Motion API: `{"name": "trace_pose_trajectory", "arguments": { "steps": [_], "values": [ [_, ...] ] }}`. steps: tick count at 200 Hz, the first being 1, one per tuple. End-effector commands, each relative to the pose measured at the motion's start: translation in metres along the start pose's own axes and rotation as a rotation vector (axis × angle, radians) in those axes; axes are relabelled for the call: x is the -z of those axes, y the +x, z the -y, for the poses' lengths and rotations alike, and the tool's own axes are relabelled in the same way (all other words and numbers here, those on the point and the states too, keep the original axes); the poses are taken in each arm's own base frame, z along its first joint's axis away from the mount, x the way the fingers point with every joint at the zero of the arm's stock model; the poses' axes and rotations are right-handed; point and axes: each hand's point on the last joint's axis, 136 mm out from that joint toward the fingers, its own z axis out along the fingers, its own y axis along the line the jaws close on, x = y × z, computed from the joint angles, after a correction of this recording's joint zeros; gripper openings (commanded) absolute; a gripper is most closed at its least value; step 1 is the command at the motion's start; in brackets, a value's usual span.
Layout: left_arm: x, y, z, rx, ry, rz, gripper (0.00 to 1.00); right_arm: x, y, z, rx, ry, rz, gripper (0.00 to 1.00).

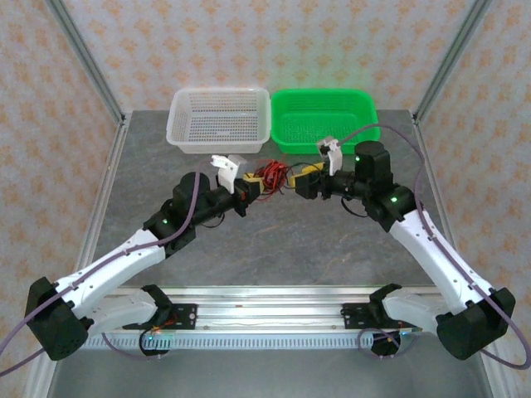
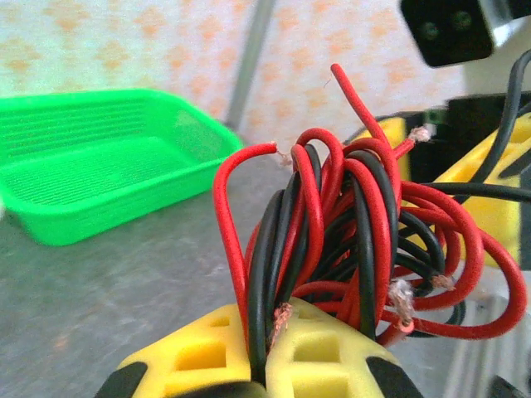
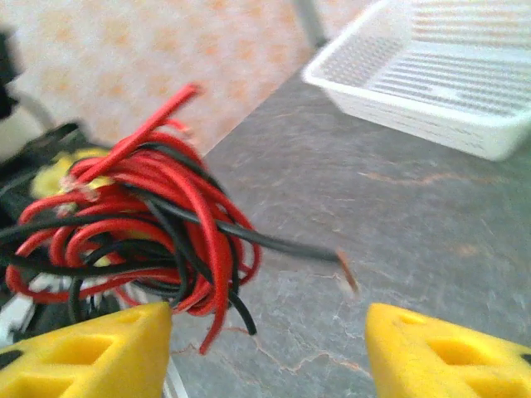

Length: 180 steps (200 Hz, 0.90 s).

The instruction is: Untangle the cables

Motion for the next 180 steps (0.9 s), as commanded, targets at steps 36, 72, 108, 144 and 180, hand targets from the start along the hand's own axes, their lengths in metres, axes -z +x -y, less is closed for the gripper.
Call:
{"name": "trace_pose_trajectory", "arguments": {
  "steps": [36, 72, 108, 144, 180],
  "values": [
    [-0.011, 0.011, -0.047, -0.063, -0.411, -0.098, 0.0, -0.016, -0.03, 0.002, -0.331, 0.218, 0.199, 0.71],
    [-0.016, 0.014, -0.048, -0.077, -0.453, -0.115, 0.0, -0.021, -0.03, 0.003, -0.438, 0.249, 0.274, 0.73],
    [-0.019, 0.016, -0.043, -0.087, -0.441, -0.123, 0.0, -0.036, -0.029, 0.002, -0.459, 0.251, 0.256, 0.73],
    [-0.024, 0.021, -0.039, -0.101, -0.424, -0.141, 0.0, -0.057, -0.03, -0.005, -0.45, 0.235, 0.224, 0.73],
    [-0.026, 0.021, -0.035, -0.105, -0.405, -0.144, 0.0, -0.068, -0.023, -0.002, -0.456, 0.253, 0.193, 0.72]
  ]
}}
